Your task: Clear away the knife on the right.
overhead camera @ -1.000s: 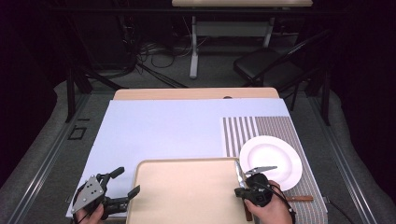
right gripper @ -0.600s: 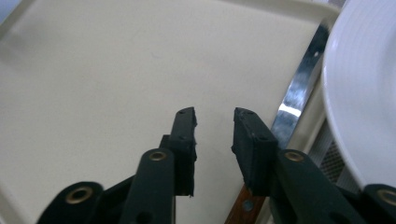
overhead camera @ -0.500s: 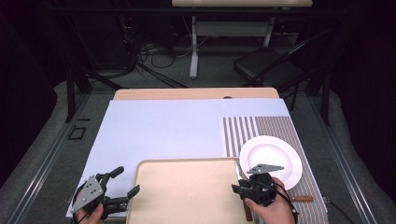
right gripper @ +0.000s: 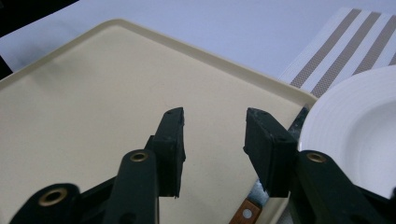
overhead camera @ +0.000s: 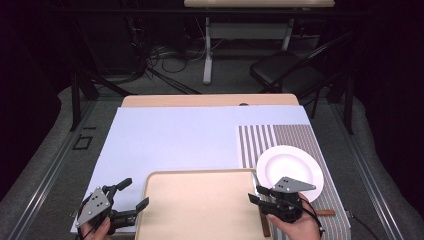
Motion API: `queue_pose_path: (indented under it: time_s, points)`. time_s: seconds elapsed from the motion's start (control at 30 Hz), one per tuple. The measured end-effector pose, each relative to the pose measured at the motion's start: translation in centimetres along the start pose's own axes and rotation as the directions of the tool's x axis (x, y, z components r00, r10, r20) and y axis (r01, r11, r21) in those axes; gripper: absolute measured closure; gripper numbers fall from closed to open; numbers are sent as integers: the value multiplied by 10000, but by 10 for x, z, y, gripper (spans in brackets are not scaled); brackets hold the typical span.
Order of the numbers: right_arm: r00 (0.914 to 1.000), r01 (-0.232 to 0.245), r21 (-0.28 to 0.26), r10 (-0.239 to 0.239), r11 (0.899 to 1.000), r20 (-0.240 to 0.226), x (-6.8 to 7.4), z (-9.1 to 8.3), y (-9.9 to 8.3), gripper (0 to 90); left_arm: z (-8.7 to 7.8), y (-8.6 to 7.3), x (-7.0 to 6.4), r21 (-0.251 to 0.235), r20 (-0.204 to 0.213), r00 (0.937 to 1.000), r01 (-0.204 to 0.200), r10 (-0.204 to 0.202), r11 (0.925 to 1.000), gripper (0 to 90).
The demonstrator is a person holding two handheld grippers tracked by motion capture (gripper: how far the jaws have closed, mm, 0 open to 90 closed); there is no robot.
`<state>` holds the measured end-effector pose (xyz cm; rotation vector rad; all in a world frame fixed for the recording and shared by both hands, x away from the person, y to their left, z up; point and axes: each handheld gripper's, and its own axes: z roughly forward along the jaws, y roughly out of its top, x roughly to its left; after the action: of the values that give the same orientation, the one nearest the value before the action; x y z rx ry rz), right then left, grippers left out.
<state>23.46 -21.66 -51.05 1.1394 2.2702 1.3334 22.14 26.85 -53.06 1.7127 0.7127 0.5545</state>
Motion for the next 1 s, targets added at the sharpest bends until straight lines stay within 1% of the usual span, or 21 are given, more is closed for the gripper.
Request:
queue_pose_path:
  time_s: [0.07, 0.1, 0.2, 0.27, 0.3, 0.33, 0.43, 0.47, 0.5, 0.53, 0.57, 0.6, 0.63, 0.7, 0.77, 0.87, 0.93, 1.0]
  points:
    - [9999, 59, -200, -55, 9998, 162, -1, -1, -1, 503, 0, 0, 0, 9, -3, 10000, 14, -14, 10000, 157]
    - [9997, 139, -248, -133, 9996, 220, -1, -2, -2, 495, 0, 0, 0, 15, -27, 10000, 8, -8, 10000, 157]
    - [9965, 666, -702, -628, 9953, 546, -3, -5, -4, 438, 0, 0, 0, 13, -55, 10000, 7, -7, 10000, 157]
    - [9960, 686, -924, -629, 9934, 630, -4, -8, -5, 430, 0, 0, 0, 18, -64, 10000, 7, -7, 10000, 158]
    - [9961, 687, -968, -629, 9929, 622, -6, -10, -6, 416, 0, 0, 0, 23, -69, 10000, 9, -9, 10000, 158]
    - [9959, 639, -1023, -567, 9927, 711, -7, -12, -6, 415, 0, 0, 0, 27, -82, 10000, 10, -10, 10000, 157]
    - [9970, 121, -766, -62, 9970, 775, -10, -17, -8, 413, -1, 0, 1, 20, -138, 9999, 17, -17, 10000, 157]
    - [9967, 43, -735, 16, 9973, 810, -11, -19, -9, 382, -1, 0, 1, 8, -150, 9999, 51, -51, 10000, 158]
    - [9966, 37, -769, 27, 9970, 824, -11, -20, -10, 339, -1, 0, 1, -4, -214, 9997, 79, -79, 10000, 157]
    - [9954, 214, -816, -136, 9964, 949, -13, -21, -12, 296, -1, 0, 1, 4, -242, 9997, 86, -86, 10000, 157]
    - [9946, 223, -736, -146, 9970, 1032, -13, -21, -12, 258, -1, 0, 2, 1, -239, 9997, 86, -86, 10000, 157]
    - [9927, 269, -574, -199, 9980, 1190, -13, -22, -13, 206, -1, 0, 2, 12, -251, 9996, 90, -89, 10000, 157]
    - [9899, 376, -541, -298, 9978, 1383, -13, -22, -14, 173, -1, 0, 2, 12, -254, 9996, 98, -98, 10000, 157]
    - [9859, 496, -570, -397, 9971, 1626, -13, -23, -16, 141, -1, 0, 1, 21, -289, 9995, 101, -101, 9999, 157]
    - [9845, 587, -637, -472, 9962, 1689, -14, -25, -17, 126, -1, 0, 1, 39, -291, 9995, 92, -90, 10000, 157]
    - [9819, 589, -761, -440, 9954, 1841, -15, -27, -18, 42, -1, 0, 1, 50, -297, 9995, 80, -79, 10000, 157]
    - [9800, 601, -829, -430, 9947, 1943, -17, -29, -18, 22, -1, 0, 1, 43, -297, 9995, 93, -92, 9999, 157]
    - [9788, 492, -953, -290, 9942, 2026, -18, -31, -19, 3, -2, 0, 2, 6, -311, 9995, 96, -96, 10000, 157]
